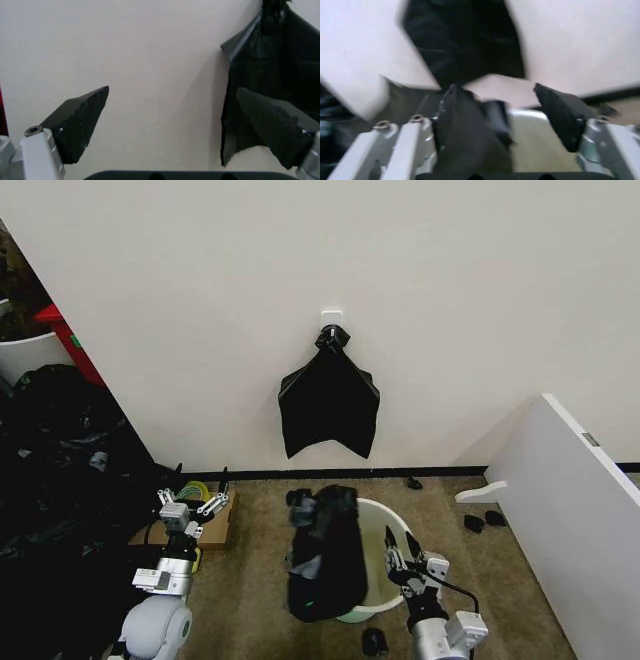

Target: Place the garbage bag over the trash bin.

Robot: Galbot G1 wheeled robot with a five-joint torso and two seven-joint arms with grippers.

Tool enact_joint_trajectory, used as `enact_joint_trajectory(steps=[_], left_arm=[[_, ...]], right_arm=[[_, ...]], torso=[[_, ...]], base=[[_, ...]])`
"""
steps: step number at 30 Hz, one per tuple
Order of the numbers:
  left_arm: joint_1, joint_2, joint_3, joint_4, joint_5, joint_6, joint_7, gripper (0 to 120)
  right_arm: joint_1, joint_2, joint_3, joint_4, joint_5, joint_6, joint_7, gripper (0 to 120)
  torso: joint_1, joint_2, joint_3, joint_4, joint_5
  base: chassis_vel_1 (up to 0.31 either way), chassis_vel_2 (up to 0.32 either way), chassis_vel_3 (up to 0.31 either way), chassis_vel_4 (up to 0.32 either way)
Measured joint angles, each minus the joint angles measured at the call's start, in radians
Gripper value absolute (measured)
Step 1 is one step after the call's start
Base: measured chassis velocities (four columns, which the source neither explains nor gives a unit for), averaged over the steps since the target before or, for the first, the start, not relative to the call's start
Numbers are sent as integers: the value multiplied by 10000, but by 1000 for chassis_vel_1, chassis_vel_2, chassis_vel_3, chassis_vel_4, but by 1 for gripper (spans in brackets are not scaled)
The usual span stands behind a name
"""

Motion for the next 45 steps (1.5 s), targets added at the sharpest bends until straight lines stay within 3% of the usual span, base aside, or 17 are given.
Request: enact_joint_trajectory(steps=[2, 3, 9, 10, 12, 15, 21, 24, 25, 28, 31, 35, 39, 41, 43, 45], left_arm=[[11, 3, 20, 0, 27, 9, 0, 100], [23, 6, 57, 0, 85, 37, 0, 100], [-4, 11, 88, 15, 155, 142, -23, 100], [-4, 11, 88, 15, 155, 142, -23, 100], [-50, 9, 92, 145, 191, 190, -59, 100], [-75, 5, 92, 218, 207, 195, -75, 100], [-145, -72, 202, 379, 284, 201, -145, 100], [-116, -88, 374, 324, 216, 251, -179, 100], [-33, -15, 634, 186, 10, 365, -197, 100], [26, 72, 772, 85, -155, 461, -196, 100], [258, 474, 1021, -381, -718, 1109, -163, 100], [309, 758, 1228, -556, -1006, 1759, 252, 100], [315, 986, 1535, -879, -1924, 3009, 898, 100], [303, 1113, 1762, -1111, -2395, 3824, 1138, 100], [293, 1132, 1842, -1154, -2470, 4008, 1150, 100], [265, 1152, 2181, -1344, -2876, 4774, 1097, 100]], right_arm=[[93, -46, -64, 77, 2, -69, -95, 65], [418, -178, -296, 361, 215, -521, -187, 73], [1296, -439, -941, 844, 746, -2228, 435, 93], [1296, -439, -941, 844, 746, -2228, 435, 93], [1841, -524, -1294, 973, 1007, -3506, 999, 99], [2067, -530, -1412, 992, 1201, -4009, 1256, 99], [2615, -355, -1481, 935, 2469, -5137, 2249, 80], [2613, -301, -1422, 830, 2742, -5131, 2386, 73], [2524, -269, -1379, 764, 2836, -5034, 2406, 64], [2452, -254, -1366, 761, 2884, -5008, 2425, 58], [2243, -221, -1218, 766, 2951, -5039, 2628, 40], [2013, -297, -897, 551, 2624, -4953, 2673, 29], [1740, -418, -604, 431, 2405, -4725, 2571, 15], [1690, -342, -567, 471, 2655, -4608, 2583, 2], [1691, -309, -579, 484, 2727, -4583, 2587, 0], [1755, -204, -744, 521, 2981, -4526, 2590, 0]], torso=[[0, 0, 0, 0, 0], [0, 0, 0, 0, -1], [0, 0, 0, 2, 0], [0, 0, 0, 2, 0], [0, 0, 1, 0, -1], [1, 0, 1, 1, -1], [1, 0, 1, 1, 0], [1, 0, 1, 0, -1], [1, 0, 1, -1, 0], [1, 0, 1, -1, -1], [1, 0, 1, 1, 2], [0, 0, 0, 0, 1], [0, 0, 0, -1, 0], [0, 0, 0, 0, 1], [0, 0, 0, 0, 2], [0, 0, 0, 0, -2]], base=[[0, 0, 0, 0], [0, 0, 0, 0], [0, 0, 0, 0], [0, 0, 0, 0], [0, 0, 0, 0], [0, 0, 0, 0], [0, 0, 0, 0], [0, 0, 0, 0], [0, 0, 0, 0], [0, 0, 0, 0], [0, 0, 0, 0], [0, 0, 0, 0], [0, 0, 0, 0], [0, 0, 0, 0], [0, 0, 0, 0], [0, 0, 0, 0]])
